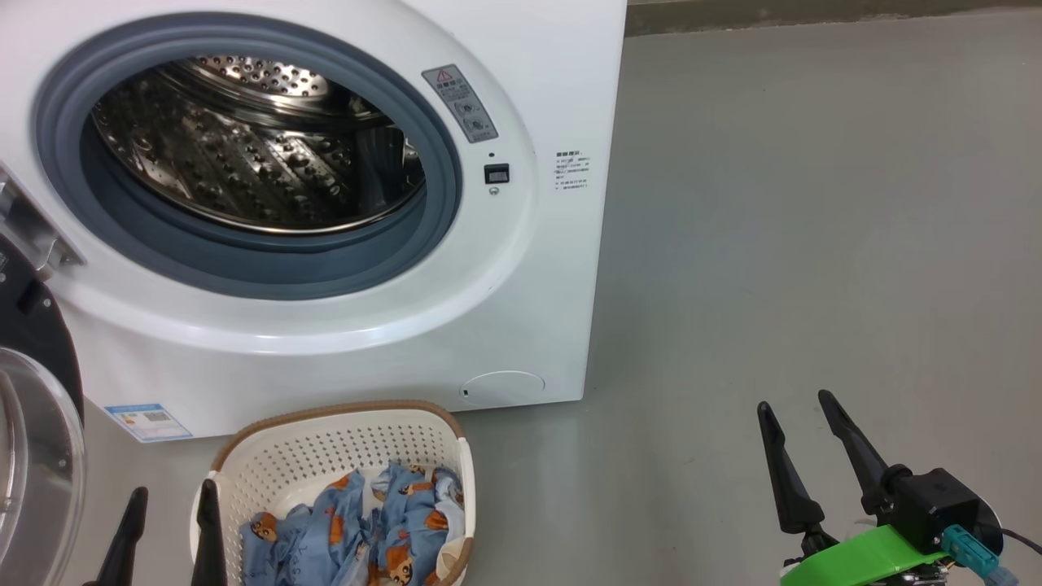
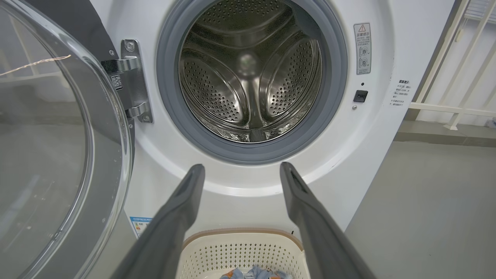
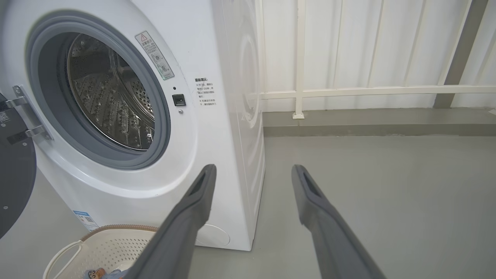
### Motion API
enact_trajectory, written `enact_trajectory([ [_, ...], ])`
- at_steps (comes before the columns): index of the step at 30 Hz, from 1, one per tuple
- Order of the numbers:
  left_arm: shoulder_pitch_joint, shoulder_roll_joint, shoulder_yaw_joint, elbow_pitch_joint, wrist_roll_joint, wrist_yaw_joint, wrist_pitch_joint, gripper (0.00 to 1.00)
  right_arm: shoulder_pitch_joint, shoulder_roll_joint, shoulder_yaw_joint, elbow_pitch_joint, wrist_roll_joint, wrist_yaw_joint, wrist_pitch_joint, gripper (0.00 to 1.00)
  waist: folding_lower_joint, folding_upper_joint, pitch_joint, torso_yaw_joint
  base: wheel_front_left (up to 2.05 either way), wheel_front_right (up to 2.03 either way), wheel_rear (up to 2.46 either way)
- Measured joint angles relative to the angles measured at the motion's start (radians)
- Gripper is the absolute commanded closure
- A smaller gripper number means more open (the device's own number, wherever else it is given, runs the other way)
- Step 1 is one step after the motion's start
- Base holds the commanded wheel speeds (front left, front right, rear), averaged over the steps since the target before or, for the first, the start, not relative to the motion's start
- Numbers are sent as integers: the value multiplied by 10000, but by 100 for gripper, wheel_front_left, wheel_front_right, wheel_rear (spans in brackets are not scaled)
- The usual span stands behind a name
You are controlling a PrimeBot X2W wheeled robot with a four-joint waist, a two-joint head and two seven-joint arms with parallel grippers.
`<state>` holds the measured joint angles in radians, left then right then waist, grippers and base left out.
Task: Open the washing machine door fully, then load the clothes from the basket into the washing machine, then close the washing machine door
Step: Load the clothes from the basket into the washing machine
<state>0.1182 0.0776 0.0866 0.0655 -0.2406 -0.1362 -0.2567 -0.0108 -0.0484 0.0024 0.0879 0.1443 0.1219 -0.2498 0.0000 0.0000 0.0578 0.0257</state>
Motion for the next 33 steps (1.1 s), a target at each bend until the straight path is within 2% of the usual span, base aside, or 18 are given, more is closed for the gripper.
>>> enact_trajectory([
  [12,0,2,-155,10,-46,0,0,0,-2,0,0,35,0,0,0,0,0,0,90,-31,0,0,0],
  [20,-304,98,-500,311,-558,0,0,0,-138,-2,61,52,221,0,0,0,0,0,627,-78,0,0,0],
  [28,-1018,320,-792,966,-1135,0,0,0,-536,-2,157,52,364,0,0,0,0,0,1409,-171,0,0,0],
  [33,-1570,755,-1066,1670,-1643,0,0,0,-779,-4,272,10,366,0,0,0,0,0,1974,-290,0,0,0],
])
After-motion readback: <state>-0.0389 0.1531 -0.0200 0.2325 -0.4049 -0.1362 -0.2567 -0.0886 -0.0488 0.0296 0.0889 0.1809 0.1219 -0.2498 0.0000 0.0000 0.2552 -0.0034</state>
